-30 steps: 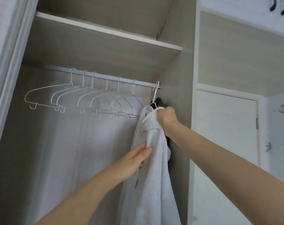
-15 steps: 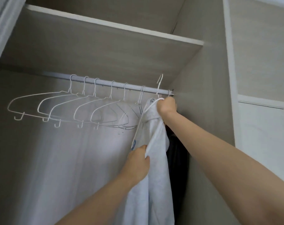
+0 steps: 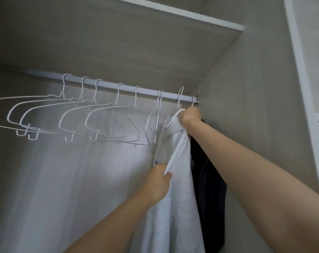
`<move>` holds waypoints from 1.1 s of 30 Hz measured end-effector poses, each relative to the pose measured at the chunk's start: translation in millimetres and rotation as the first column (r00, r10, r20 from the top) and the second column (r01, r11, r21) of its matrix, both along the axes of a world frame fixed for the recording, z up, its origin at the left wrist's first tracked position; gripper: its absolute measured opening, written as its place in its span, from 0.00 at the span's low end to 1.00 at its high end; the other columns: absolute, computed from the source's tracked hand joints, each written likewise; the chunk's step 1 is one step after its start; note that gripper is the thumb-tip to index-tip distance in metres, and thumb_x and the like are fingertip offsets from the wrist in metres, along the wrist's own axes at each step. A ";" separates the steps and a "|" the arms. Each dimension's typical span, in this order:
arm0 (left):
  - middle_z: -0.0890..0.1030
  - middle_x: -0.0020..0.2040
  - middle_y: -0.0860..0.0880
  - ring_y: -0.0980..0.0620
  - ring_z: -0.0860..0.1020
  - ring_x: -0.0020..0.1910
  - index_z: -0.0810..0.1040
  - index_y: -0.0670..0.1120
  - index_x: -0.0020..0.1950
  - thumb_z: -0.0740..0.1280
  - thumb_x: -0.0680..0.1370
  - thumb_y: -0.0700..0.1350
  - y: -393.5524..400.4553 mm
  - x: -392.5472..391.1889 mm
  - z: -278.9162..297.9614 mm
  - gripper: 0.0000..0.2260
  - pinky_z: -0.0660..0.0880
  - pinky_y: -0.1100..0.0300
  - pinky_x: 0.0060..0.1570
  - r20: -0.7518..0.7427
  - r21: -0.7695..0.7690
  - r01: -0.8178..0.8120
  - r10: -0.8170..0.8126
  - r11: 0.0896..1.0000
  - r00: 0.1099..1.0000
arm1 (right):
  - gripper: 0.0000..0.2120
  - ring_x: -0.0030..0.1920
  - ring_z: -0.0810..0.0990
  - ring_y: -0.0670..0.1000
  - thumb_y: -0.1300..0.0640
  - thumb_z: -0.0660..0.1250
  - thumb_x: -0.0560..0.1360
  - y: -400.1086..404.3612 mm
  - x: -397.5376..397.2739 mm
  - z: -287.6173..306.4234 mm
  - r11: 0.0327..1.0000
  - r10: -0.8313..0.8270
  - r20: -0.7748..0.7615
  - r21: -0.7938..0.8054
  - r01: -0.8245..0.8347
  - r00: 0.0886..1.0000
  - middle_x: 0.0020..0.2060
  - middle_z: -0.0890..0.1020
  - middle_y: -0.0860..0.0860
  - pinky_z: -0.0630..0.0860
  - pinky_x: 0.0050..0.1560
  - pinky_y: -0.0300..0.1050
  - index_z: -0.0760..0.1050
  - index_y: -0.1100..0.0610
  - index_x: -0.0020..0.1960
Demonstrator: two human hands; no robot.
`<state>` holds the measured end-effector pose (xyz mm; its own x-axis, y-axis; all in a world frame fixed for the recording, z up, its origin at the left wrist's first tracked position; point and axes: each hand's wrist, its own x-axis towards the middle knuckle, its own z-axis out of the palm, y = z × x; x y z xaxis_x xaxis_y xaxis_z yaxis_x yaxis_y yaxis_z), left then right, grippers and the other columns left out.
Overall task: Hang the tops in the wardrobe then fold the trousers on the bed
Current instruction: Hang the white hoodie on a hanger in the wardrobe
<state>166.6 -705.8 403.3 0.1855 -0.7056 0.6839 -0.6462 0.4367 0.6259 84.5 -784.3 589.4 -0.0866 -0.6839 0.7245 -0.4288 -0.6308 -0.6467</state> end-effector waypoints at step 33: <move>0.84 0.52 0.43 0.47 0.82 0.50 0.79 0.40 0.58 0.65 0.76 0.35 101.2 -24.2 -95.1 0.11 0.77 0.61 0.46 -0.048 0.203 -0.041 0.052 0.978 0.997 | 0.08 0.47 0.76 0.59 0.62 0.61 0.76 118.1 -73.6 -146.6 0.998 0.046 -0.380 -0.024 -0.060 0.924 0.47 0.74 0.60 0.64 0.29 0.40 0.67 0.63 0.53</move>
<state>142.4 -604.6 308.3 0.2536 -0.8178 0.5165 -0.6268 0.2678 0.7318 10.9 -666.2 442.8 0.2348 -0.6538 0.7193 -0.6026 -0.6785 -0.4201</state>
